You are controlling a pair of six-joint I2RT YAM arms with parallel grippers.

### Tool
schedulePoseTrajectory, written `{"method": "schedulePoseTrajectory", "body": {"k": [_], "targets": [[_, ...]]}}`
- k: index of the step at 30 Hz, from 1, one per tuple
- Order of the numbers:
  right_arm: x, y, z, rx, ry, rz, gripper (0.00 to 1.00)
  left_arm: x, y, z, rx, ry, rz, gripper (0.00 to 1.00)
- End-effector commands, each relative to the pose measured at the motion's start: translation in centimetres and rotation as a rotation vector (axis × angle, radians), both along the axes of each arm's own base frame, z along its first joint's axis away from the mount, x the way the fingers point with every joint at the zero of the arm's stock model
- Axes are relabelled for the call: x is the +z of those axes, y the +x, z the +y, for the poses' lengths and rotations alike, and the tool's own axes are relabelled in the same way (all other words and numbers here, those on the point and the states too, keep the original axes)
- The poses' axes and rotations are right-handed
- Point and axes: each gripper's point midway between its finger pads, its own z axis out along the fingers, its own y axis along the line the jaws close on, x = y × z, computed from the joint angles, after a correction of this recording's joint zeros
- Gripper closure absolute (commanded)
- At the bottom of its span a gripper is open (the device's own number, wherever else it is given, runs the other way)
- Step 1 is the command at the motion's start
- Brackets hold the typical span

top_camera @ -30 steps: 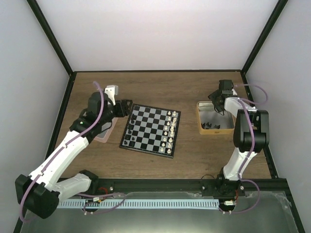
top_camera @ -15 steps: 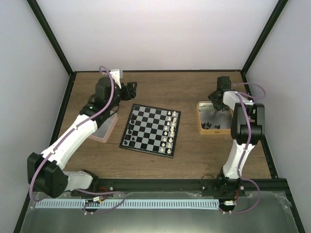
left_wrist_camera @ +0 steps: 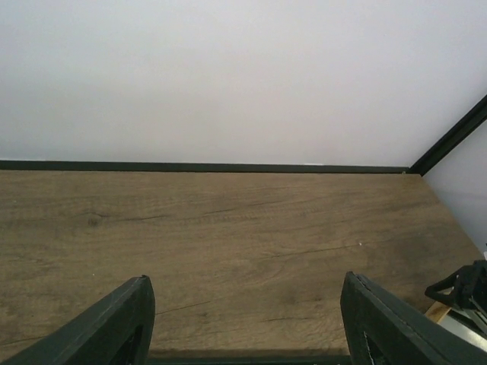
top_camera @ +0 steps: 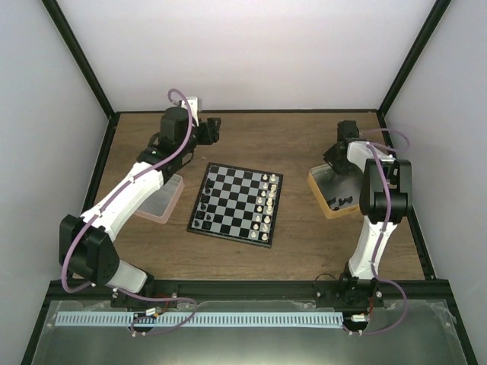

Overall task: Set up the chess pieces on the board
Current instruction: Adjust the storage box at the center of the board.

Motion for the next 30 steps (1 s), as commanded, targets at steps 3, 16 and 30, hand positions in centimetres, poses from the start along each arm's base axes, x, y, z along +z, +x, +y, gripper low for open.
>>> {"method": "schedulePoseTrajectory", "body": {"k": [3, 16, 30], "targets": [[1.2, -0.8, 3.8, 0.202, -0.005, -0.015, 0.67, 1.7, 0.8, -0.3, -0.023, 0.006, -0.069, 0.31], [0.4, -2.8, 10.6, 0.622, -0.119, -0.013, 0.72, 1.6, 0.8, 0.7, -0.012, 0.062, -0.109, 0.31], [4.4, -5.9, 12.8, 0.667, -0.090, -0.041, 0.54, 1.3, 0.5, 0.7, -0.018, 0.048, -0.096, 0.30]]}}
